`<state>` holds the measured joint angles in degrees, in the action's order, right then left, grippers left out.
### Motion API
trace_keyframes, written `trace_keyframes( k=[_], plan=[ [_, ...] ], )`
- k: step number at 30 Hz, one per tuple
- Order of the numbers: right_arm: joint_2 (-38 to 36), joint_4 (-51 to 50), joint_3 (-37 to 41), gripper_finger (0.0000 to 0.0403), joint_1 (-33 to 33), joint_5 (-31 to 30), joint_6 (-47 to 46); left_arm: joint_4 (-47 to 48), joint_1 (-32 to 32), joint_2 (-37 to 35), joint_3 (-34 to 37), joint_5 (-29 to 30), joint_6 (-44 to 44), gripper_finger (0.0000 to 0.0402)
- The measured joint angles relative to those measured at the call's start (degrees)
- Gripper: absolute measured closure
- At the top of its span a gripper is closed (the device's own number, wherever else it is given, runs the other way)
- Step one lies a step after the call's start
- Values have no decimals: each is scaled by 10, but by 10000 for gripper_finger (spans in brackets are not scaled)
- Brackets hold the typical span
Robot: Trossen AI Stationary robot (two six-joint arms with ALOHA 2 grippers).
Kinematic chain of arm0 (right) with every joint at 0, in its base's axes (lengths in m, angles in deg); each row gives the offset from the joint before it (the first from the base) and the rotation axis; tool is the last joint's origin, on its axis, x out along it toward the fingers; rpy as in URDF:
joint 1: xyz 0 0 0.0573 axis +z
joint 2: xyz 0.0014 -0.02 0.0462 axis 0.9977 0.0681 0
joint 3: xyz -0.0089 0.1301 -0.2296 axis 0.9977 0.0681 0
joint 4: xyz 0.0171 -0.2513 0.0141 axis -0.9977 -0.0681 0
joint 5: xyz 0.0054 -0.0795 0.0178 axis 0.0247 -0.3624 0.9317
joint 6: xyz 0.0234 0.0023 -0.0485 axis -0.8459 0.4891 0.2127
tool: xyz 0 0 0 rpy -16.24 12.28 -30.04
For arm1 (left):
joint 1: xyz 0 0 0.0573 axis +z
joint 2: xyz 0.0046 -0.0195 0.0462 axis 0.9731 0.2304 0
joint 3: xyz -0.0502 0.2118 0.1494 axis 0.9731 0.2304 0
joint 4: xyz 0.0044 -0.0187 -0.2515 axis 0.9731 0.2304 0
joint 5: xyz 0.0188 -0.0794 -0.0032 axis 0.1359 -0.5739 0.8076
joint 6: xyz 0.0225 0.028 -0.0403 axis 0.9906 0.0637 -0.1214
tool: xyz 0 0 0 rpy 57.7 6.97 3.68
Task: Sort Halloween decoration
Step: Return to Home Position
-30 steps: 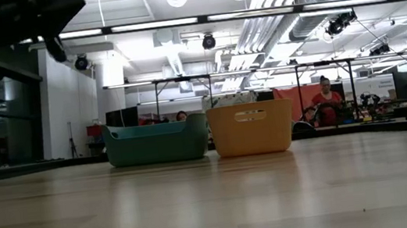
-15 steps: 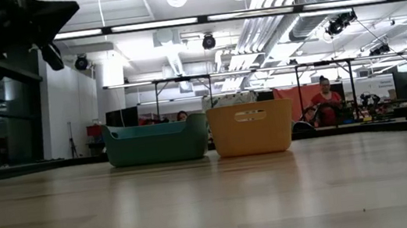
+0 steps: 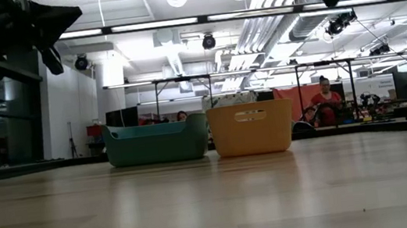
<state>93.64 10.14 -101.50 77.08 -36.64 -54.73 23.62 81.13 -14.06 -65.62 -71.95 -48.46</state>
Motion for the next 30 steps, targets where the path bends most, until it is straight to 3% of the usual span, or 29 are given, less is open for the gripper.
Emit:
trace_keyframes(
  k=[4, 8, 13, 23, 30],
  plan=[
    [-59, 124, 92, 403, 0, -29, 0, 0, 0, 0, 0, 0, -1, 401],
    [-59, 257, 157, 403, 5, -43, -14, 0, 0, 0, 0, 0, -1, 401],
    [-56, 322, 204, 403, 35, -43, -11, 0, 0, 0, 0, 0, -1, 401],
    [-150, 315, 265, 403, 69, -54, -21, 5, 0, -2, 0, 0, -1, 401],
    [-236, 227, 299, 403, 68, -71, -25, 12, 0, -2, -1, 0, -1, 401]
  ],
)
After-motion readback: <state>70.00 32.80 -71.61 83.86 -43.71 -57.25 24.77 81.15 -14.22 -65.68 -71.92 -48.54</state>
